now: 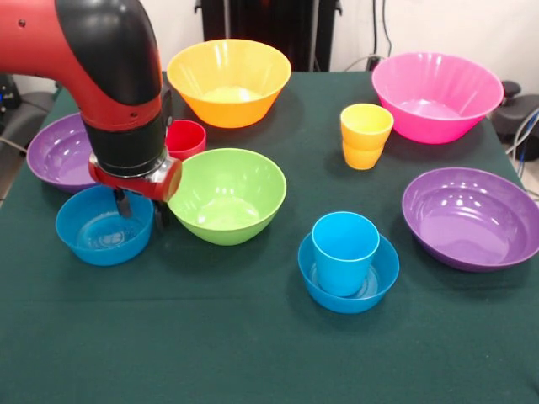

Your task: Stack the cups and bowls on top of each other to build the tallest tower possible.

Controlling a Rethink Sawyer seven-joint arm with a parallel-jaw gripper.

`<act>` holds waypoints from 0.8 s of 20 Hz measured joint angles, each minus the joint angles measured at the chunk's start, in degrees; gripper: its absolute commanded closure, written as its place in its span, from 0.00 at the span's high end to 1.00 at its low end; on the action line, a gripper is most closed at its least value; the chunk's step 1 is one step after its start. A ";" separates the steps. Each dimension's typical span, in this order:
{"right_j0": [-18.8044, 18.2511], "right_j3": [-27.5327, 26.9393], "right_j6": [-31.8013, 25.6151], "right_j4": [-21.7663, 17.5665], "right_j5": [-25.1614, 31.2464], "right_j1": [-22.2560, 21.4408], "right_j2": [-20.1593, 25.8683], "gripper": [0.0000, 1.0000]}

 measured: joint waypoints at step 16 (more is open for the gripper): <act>0.50 3.51 0.00 0.14 -8.72 0.02 -3.29 1.00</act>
